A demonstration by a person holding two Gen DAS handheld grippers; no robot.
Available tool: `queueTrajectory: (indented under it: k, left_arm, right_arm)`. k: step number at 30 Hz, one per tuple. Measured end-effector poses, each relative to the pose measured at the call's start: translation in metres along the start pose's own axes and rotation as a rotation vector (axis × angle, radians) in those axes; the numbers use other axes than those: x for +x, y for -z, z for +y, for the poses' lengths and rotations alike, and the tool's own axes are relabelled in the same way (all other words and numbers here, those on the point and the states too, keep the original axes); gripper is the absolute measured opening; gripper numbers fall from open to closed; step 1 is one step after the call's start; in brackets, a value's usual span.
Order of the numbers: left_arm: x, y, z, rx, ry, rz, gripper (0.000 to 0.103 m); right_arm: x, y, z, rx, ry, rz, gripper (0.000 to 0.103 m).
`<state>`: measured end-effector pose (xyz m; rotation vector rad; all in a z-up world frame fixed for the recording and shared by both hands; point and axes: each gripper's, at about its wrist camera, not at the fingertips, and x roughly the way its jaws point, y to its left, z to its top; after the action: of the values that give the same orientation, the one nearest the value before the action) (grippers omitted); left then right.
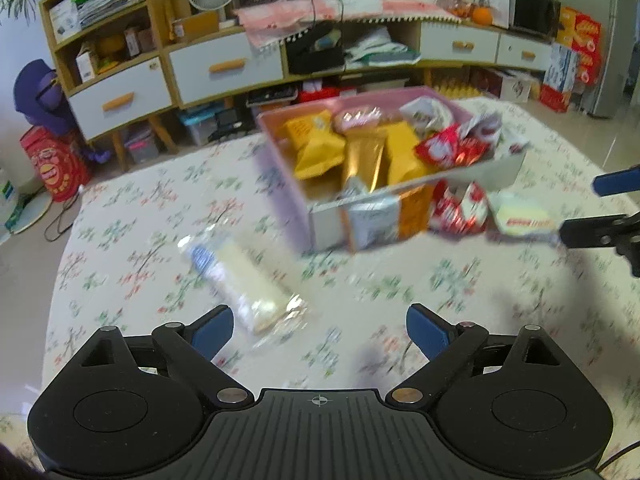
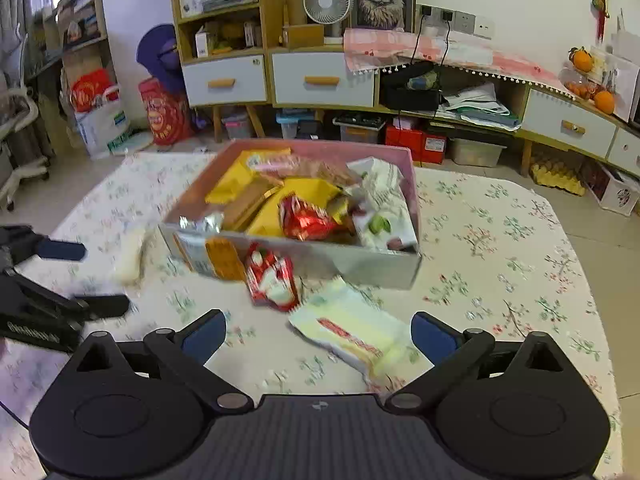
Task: Organize snacks
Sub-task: 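Withdraw both tools from the box toward the clear bag and yellow-white pack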
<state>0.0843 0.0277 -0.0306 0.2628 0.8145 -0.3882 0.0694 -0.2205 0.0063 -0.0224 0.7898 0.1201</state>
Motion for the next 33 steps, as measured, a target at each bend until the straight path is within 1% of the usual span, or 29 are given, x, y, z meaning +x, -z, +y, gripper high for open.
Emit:
queueTrajectory:
  k: [4, 10, 16, 21, 23, 25, 30, 33]
  left_arm:
    - [0.002, 0.015, 0.011, -0.01, -0.021, 0.031, 0.095]
    - [0.008, 0.035, 0.026, -0.053, -0.026, 0.06, 0.095]
    - [0.015, 0.043, 0.029, -0.064, -0.029, 0.078, 0.095]
    - [0.019, 0.046, 0.026, -0.083, -0.023, 0.057, 0.099]
    - [0.021, 0.047, 0.027, -0.112, -0.016, 0.045, 0.101]
    - [0.024, 0.048, 0.028, -0.142, -0.013, 0.035, 0.103]
    - [0.029, 0.044, 0.025, -0.15, -0.028, 0.008, 0.103]
    - [0.034, 0.039, 0.024, -0.162, -0.039, -0.003, 0.103]
  right_arm:
    - [0.003, 0.013, -0.002, -0.03, 0.019, 0.033, 0.078]
    - [0.007, 0.032, -0.008, -0.072, 0.051, 0.078, 0.078]
    - [0.014, 0.048, -0.015, -0.106, 0.071, 0.118, 0.078]
    - [0.02, 0.055, -0.02, -0.11, 0.07, 0.139, 0.078]
    - [0.022, 0.056, -0.023, -0.09, 0.062, 0.132, 0.081]
    - [0.025, 0.055, -0.025, -0.072, 0.055, 0.128, 0.081]
    - [0.033, 0.053, -0.031, -0.025, 0.022, 0.114, 0.081]
    - [0.037, 0.051, -0.033, -0.02, 0.01, 0.1, 0.081]
